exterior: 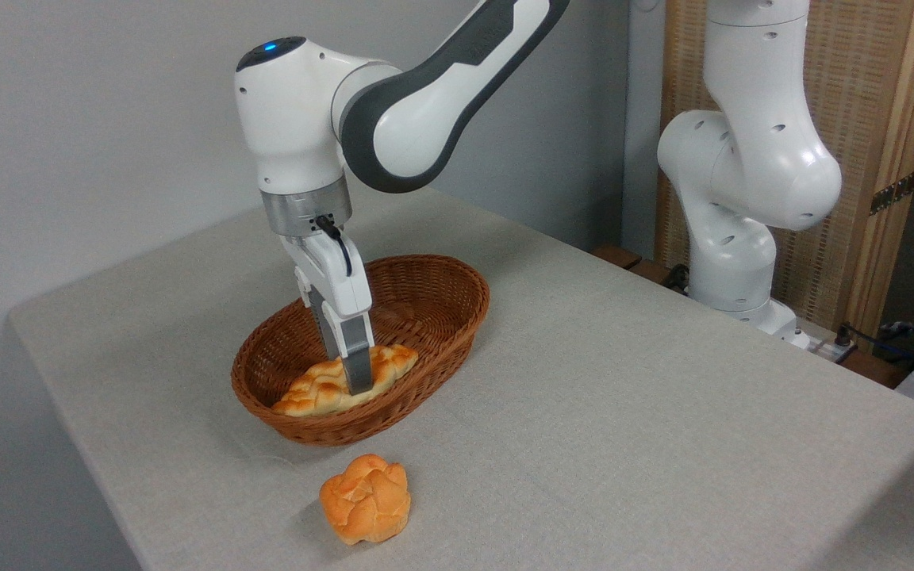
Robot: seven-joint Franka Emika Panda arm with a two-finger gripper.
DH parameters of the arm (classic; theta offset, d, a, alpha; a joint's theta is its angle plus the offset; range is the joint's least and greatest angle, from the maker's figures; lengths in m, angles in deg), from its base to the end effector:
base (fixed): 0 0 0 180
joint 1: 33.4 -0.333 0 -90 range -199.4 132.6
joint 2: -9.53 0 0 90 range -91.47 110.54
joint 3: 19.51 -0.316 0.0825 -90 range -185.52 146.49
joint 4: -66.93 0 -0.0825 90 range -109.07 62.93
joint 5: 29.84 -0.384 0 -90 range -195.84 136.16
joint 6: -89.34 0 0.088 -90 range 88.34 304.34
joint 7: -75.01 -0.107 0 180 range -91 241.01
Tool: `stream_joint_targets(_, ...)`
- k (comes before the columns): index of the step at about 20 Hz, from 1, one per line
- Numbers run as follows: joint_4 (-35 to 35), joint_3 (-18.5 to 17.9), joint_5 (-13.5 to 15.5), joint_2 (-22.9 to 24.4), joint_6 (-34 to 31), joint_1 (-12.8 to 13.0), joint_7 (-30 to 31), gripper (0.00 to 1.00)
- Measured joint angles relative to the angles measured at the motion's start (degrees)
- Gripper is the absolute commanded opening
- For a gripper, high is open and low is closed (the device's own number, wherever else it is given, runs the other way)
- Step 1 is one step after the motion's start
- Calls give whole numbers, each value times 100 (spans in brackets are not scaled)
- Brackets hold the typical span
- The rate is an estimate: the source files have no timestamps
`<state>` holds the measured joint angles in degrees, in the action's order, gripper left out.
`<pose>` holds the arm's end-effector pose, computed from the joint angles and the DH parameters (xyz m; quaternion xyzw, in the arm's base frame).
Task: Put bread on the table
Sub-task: 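Lower the open gripper into the basket around the braided loaf, then close the gripper on the braided loaf and lift it out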
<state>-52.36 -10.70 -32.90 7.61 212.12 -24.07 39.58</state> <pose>0.5284 -0.1702 0.4133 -0.8860 0.4630 -0.0108 0.0219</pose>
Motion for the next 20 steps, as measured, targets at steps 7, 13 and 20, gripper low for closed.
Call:
stream_joint_targets(7,-2,2,0,0,0,-2,-10,42)
stream_joint_targets(13,1,3,0,15,-60,-2,-20,35)
stream_joint_targets(20,275,11,0,90,-850,-5,-68,35)
